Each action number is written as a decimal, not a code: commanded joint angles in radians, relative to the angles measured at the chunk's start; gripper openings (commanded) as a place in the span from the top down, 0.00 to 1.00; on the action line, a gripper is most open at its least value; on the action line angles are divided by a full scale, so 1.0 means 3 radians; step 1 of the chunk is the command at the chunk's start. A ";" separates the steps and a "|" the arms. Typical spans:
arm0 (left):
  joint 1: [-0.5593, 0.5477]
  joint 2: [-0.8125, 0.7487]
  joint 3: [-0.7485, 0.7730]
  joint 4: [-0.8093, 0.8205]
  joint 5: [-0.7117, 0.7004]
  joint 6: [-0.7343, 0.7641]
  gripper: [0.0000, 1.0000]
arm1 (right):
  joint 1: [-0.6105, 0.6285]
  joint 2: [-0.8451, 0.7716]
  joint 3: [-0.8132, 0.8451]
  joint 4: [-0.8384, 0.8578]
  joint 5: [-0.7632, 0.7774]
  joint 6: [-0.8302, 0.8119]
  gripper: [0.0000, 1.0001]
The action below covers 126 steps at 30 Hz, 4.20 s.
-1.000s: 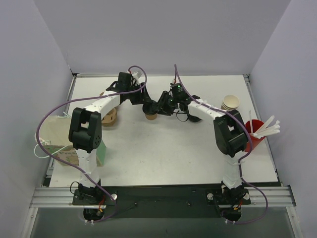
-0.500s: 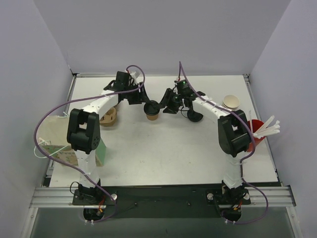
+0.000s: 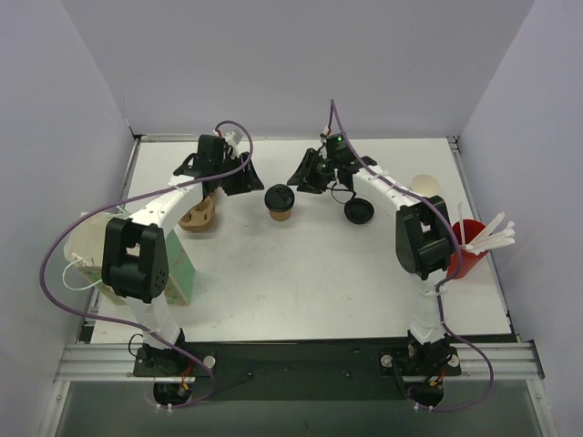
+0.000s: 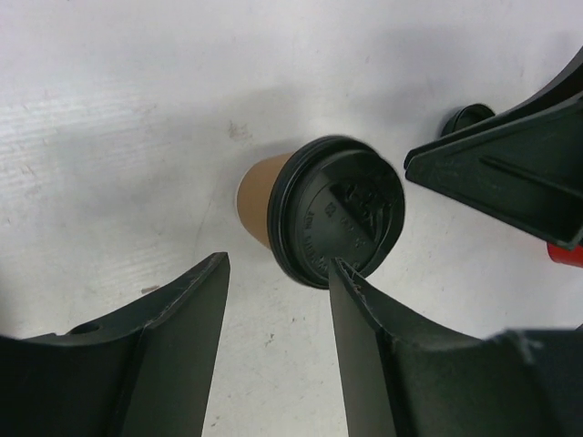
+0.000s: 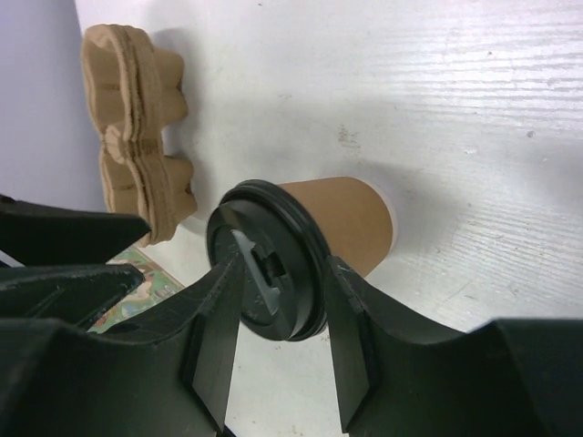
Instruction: Pack the takeout coffee
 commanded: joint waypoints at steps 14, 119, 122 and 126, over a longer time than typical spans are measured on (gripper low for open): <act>-0.0115 0.0066 -0.0047 0.0222 0.0182 -0.0184 0.51 | 0.0015 -0.0009 0.0120 -0.0115 0.0131 -0.0135 0.69; -0.0443 0.0546 -0.0165 -0.0136 -0.0642 -0.0214 0.70 | 0.0470 -0.0213 -0.1337 0.0294 0.0827 0.0222 0.98; -0.0438 0.0546 -0.0012 -0.0227 -0.0632 -0.0169 0.70 | 0.0480 -0.0280 -0.1245 0.0268 0.0801 0.0222 0.98; -0.0432 0.0587 0.0387 -0.0417 -0.0586 -0.0041 0.69 | 0.0511 -0.0341 -0.0990 0.0080 0.0765 0.0192 0.92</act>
